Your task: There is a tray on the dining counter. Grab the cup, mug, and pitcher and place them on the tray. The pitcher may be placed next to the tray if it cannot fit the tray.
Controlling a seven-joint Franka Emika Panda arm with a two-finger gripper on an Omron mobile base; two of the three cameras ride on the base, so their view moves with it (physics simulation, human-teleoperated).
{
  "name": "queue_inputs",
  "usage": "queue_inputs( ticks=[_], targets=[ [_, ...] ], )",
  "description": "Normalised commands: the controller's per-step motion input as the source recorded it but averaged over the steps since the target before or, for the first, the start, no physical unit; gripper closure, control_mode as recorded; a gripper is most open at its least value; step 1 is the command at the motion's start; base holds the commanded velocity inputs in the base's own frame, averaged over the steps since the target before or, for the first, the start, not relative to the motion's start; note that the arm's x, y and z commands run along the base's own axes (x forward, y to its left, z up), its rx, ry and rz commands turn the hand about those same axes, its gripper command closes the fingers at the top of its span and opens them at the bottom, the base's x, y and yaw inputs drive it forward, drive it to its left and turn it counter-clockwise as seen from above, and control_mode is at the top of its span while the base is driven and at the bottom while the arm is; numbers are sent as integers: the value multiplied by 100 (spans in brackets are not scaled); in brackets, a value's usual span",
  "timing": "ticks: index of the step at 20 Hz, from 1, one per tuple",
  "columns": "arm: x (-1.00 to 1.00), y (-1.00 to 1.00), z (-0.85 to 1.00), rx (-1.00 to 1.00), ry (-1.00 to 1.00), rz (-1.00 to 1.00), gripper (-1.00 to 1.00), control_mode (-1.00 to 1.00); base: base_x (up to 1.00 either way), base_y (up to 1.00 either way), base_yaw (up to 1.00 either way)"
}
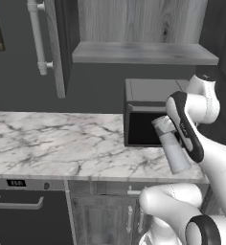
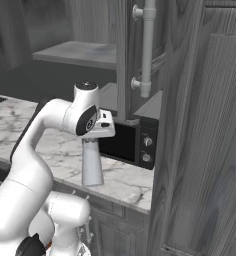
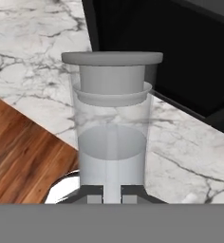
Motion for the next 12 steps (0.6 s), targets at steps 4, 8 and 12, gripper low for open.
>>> queue_inputs(
  ticks=[4, 8, 12],
  targets=[
    [-25, 29, 23, 0, -4, 0, 100, -100, 0, 0, 0],
    [-18, 38, 19, 0, -2, 0, 100, -100, 0, 0, 0],
    [-17, 42, 20, 0, -2, 0, 100, -100, 0, 0, 0]
  ],
)
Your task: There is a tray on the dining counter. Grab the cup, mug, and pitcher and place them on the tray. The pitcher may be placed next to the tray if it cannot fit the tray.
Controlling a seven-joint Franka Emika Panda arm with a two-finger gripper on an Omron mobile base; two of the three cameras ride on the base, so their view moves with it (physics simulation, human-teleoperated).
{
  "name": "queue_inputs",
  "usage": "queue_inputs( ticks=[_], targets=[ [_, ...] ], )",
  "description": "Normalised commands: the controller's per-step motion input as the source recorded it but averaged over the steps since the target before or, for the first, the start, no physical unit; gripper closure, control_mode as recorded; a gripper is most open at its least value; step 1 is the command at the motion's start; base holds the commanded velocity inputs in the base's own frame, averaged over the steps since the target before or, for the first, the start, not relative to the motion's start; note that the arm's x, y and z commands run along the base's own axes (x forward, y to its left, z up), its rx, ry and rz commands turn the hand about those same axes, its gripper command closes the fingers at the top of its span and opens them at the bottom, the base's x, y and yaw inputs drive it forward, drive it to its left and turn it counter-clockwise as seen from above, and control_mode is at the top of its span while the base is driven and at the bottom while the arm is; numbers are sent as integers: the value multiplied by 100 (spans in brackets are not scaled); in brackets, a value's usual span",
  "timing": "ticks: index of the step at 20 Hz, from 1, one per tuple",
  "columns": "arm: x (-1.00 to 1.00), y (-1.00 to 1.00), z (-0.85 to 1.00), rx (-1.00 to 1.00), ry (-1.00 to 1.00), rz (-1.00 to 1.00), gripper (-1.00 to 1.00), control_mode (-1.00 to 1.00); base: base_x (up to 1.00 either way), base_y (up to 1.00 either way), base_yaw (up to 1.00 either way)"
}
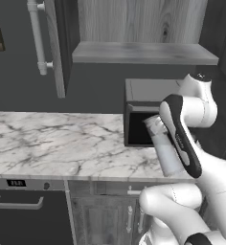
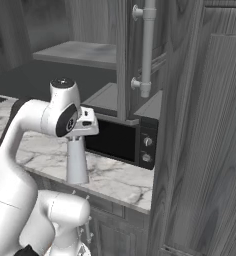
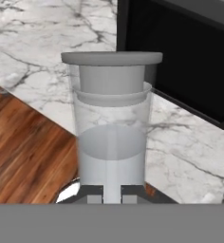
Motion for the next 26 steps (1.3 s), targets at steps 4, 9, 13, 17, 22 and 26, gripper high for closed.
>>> queue_inputs(
  ticks=[4, 9, 13, 17, 22, 26],
  targets=[
    [-4, 43, 17, 0, -1, 0, 100, -100, 0, 0, 0],
    [0, 33, 18, 0, 0, 0, 100, -100, 0, 0, 0],
    [0, 4, 29, 0, 0, 0, 100, -100, 0, 0, 0],
    [-2, 0, 33, 0, 0, 0, 100, -100, 0, 0, 0],
    [-4, 0, 27, 0, 0, 0, 100, -100, 0, 0, 0],
    [0, 0, 22, 0, 0, 0, 100, -100, 0, 0, 0]
  ],
)
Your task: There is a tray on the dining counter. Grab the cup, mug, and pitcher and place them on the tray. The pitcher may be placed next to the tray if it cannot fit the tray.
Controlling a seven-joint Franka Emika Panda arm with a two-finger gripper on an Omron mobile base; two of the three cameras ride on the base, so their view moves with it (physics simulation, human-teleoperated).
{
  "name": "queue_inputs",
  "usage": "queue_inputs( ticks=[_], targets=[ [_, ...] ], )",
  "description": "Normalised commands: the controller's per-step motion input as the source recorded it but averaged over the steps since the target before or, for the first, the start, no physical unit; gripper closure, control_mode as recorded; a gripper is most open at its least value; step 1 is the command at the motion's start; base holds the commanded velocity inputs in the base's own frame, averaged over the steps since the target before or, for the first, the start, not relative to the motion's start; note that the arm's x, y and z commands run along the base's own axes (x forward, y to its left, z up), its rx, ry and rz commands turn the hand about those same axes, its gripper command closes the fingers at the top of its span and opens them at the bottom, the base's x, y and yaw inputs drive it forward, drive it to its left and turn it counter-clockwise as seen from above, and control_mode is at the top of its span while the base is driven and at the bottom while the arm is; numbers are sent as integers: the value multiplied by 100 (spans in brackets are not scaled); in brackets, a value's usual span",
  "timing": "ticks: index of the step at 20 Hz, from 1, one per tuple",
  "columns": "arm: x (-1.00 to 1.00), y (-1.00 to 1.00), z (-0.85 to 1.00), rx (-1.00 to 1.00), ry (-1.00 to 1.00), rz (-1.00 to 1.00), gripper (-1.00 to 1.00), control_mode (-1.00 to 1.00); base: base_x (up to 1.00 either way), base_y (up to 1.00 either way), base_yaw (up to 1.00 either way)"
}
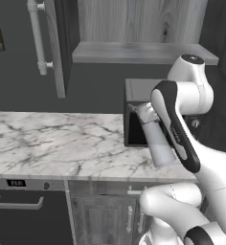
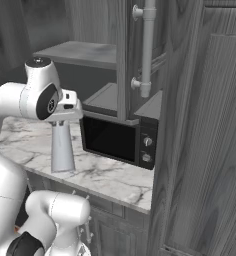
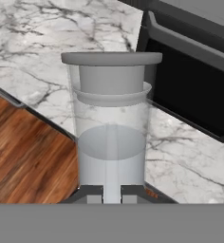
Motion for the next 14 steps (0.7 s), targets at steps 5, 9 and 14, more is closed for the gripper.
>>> queue_inputs(
  ticks=[5, 9, 14],
  targets=[
    [0, 0, 13, 0, 0, 0, 100, -100, 0, 0, 0],
    [0, 0, 1, 0, 0, 0, 100, 100, -9, 0, 0],
    [0, 0, 0, 0, 0, 0, 100, 100, -51, 0, -13]
  ],
)
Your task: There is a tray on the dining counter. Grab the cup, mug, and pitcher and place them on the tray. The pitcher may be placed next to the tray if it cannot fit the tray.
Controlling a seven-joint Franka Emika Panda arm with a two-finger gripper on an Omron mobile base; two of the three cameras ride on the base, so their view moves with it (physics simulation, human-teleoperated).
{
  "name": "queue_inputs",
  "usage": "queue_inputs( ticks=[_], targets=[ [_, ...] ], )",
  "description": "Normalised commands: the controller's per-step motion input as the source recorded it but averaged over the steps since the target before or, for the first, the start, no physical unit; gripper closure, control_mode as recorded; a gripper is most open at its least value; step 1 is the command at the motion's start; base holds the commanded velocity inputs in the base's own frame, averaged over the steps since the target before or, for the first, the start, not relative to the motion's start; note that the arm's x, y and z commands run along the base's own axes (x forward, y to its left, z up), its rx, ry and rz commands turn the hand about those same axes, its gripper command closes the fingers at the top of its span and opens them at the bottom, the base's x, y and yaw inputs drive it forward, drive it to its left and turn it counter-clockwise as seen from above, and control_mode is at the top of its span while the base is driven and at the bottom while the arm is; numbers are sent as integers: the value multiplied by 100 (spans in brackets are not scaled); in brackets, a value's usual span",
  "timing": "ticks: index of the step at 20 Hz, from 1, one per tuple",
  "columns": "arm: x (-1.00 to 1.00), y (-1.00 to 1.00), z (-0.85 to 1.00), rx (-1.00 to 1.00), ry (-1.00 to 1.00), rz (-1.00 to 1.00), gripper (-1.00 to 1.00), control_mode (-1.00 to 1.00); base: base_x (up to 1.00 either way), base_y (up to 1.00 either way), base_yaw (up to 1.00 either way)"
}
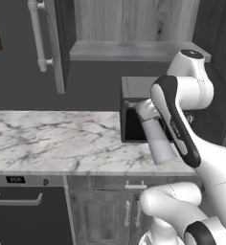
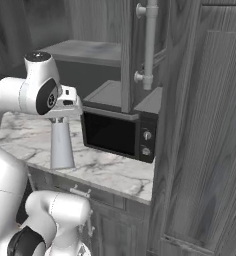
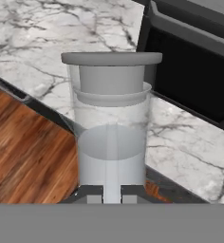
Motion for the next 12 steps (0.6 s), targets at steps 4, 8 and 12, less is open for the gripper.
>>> queue_inputs(
  ticks=[4, 8, 12],
  targets=[
    [0, 0, 0, 0, 0, 0, 100, 100, -58, 15, -28],
    [0, 0, 0, 0, 0, 0, 100, 100, -39, 36, -37],
    [0, 0, 0, 0, 0, 0, 100, 100, -30, 55, -50]
  ],
)
